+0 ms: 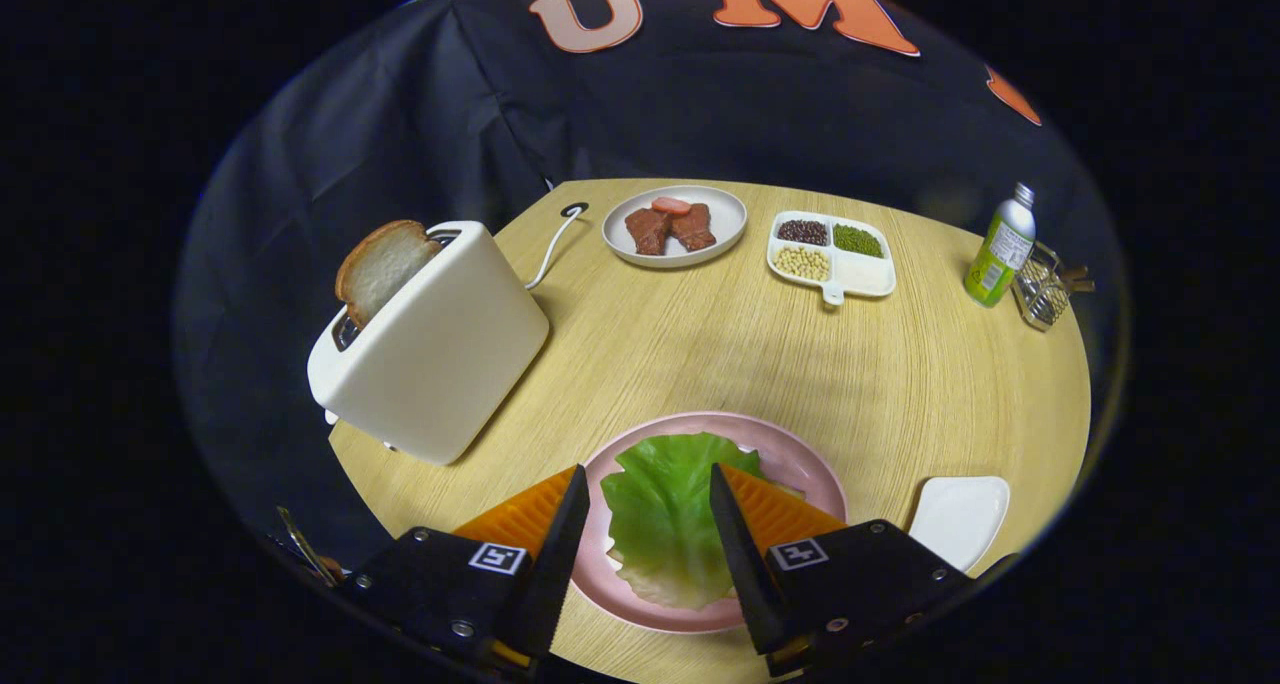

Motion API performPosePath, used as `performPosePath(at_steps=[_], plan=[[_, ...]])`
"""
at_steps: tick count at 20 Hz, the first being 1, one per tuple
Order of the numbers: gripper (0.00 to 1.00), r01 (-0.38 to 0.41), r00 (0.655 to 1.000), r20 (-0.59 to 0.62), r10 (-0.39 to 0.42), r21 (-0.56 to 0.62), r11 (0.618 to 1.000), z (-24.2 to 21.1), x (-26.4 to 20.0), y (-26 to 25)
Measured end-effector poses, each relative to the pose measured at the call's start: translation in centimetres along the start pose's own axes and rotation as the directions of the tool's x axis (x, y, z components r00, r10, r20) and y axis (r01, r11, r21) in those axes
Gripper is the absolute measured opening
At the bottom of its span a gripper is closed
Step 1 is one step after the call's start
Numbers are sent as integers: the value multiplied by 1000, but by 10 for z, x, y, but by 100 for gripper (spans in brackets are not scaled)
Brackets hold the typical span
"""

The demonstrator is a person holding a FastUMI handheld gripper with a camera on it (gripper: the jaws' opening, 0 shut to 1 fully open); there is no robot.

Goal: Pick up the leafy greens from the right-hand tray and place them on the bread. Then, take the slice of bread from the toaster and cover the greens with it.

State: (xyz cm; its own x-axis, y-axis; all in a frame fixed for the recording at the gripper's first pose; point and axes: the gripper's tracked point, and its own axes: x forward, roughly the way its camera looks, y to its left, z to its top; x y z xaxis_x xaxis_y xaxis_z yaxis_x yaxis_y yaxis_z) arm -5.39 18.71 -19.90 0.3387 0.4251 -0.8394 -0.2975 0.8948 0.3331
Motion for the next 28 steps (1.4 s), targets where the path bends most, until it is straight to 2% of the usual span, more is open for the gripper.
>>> performPosePath(at_steps=[3,5,8,16,21,24,28], plan=[[87,-44,999,9,44,-1,999,18,-9,24],[92,-66,998,19,66,0,998,32,-13,38],[95,-109,993,33,109,-1,994,56,-21,65],[95,-181,983,28,183,-59,982,104,-34,126],[95,-186,982,36,188,-38,982,136,-32,149],[95,-187,982,17,187,-21,982,148,-22,163],[95,-184,981,-68,183,-2,983,142,9,182]])
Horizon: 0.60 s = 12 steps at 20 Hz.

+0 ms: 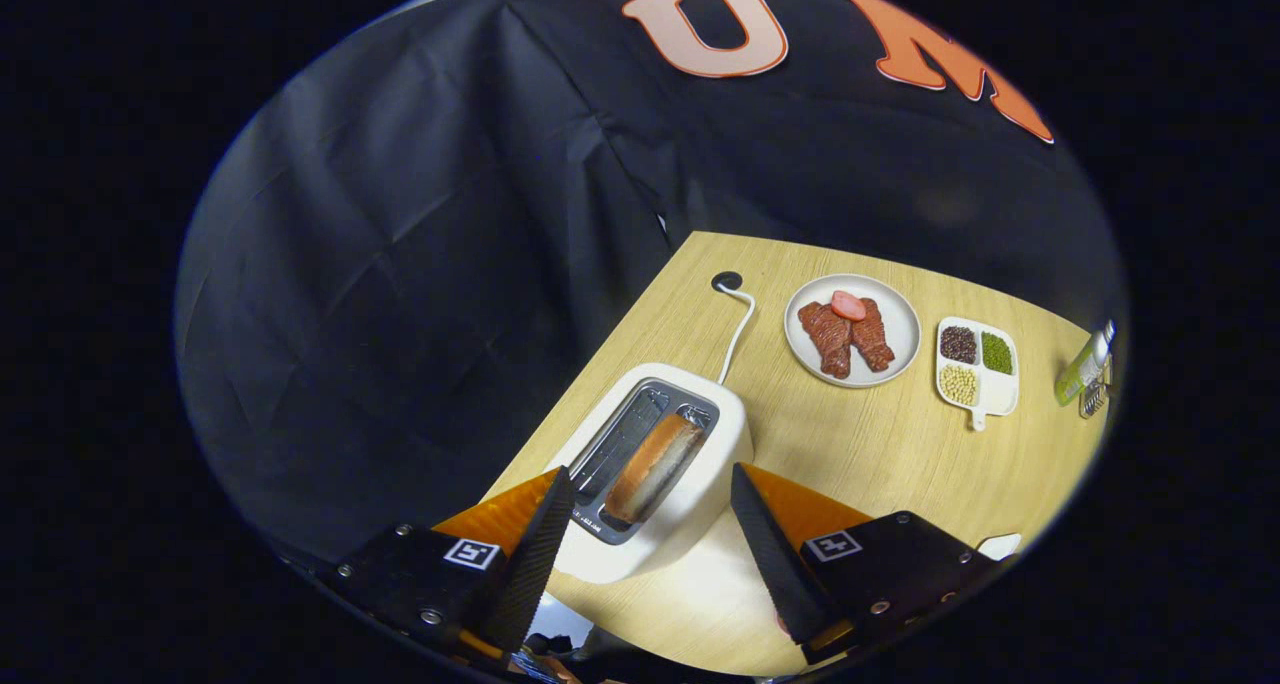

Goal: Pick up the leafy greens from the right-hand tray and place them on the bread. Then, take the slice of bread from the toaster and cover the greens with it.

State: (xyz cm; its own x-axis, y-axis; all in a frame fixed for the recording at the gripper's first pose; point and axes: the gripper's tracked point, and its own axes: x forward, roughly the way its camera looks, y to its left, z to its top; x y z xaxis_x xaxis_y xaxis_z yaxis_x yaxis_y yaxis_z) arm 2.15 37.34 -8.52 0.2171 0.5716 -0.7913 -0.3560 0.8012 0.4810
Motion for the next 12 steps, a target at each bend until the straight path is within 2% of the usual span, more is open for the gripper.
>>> performPosePath(at_steps=[4,9,12], plan=[[93,46,998,-40,-44,42,998,-1,32,0],[77,85,993,-90,-77,86,993,-1,51,-2],[73,115,989,-104,-106,85,990,-1,59,-7]])
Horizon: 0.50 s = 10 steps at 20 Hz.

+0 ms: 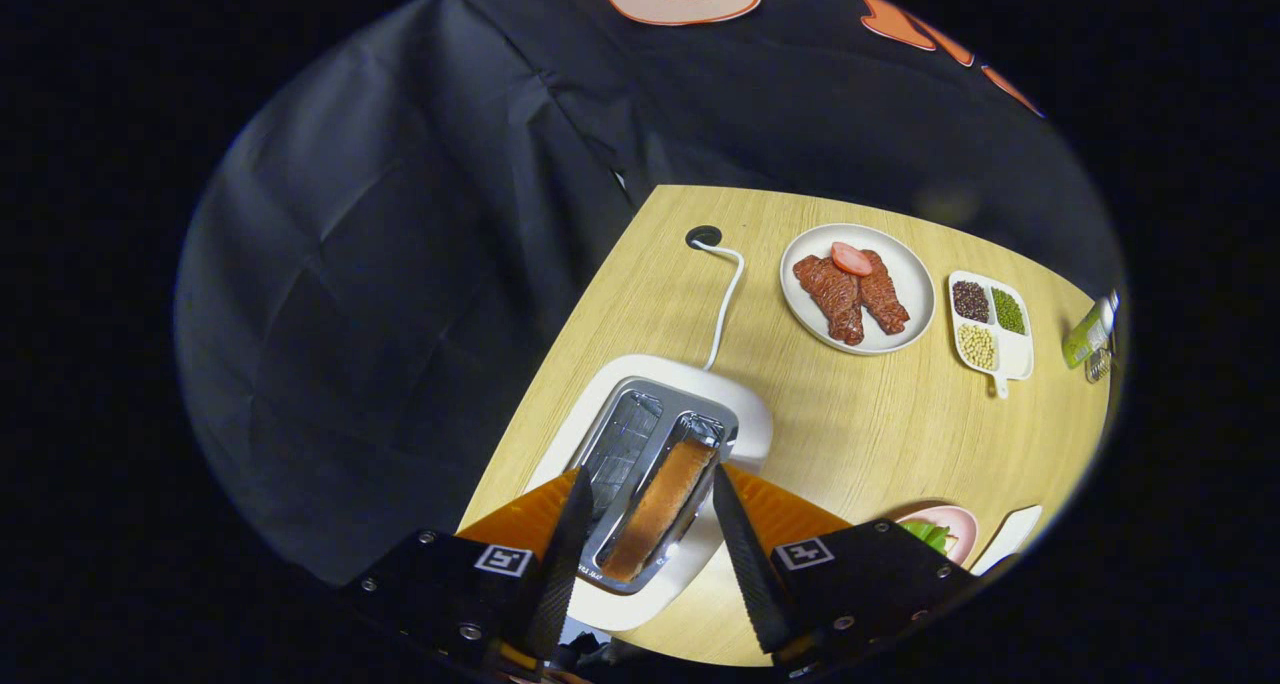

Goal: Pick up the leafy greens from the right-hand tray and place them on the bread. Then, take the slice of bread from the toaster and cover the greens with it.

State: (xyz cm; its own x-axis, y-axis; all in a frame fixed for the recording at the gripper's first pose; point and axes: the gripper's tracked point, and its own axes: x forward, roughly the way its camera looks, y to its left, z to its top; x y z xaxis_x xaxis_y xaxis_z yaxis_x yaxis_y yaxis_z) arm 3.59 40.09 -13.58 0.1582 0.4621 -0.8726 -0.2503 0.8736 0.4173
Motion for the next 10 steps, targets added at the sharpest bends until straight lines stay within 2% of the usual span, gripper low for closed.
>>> performPosePath(at_steps=[6,8,9,10], plan=[[49,56,998,14,-56,-36,998,-1,4,-7],[34,49,999,15,-49,-40,998,-1,3,-5],[22,42,999,23,-41,-46,998,0,3,-4],[20,33,999,23,-32,-49,998,0,2,-4]])
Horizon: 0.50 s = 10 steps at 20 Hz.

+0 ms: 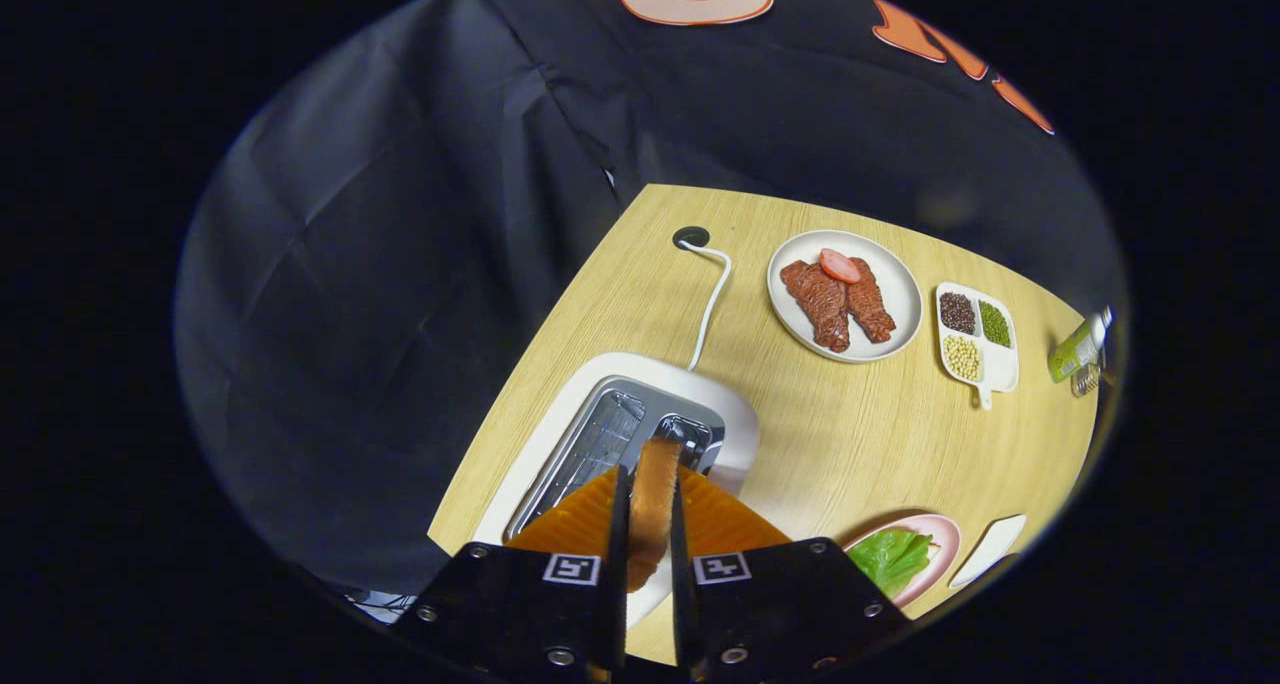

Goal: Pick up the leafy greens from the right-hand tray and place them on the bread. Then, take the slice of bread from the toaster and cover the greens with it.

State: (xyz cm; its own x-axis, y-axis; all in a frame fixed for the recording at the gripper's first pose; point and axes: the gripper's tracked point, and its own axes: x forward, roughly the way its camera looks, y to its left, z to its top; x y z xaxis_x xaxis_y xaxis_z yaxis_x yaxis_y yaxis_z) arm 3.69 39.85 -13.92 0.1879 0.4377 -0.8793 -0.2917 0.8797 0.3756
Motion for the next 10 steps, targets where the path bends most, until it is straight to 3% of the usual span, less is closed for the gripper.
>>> performPosePath(at_steps=[3,8,10], plan=[[14,-25,999,24,25,-3,1000,1,-8,2],[13,-66,994,85,67,-6,998,5,-30,-4],[13,-117,989,94,116,14,993,2,-38,2]])
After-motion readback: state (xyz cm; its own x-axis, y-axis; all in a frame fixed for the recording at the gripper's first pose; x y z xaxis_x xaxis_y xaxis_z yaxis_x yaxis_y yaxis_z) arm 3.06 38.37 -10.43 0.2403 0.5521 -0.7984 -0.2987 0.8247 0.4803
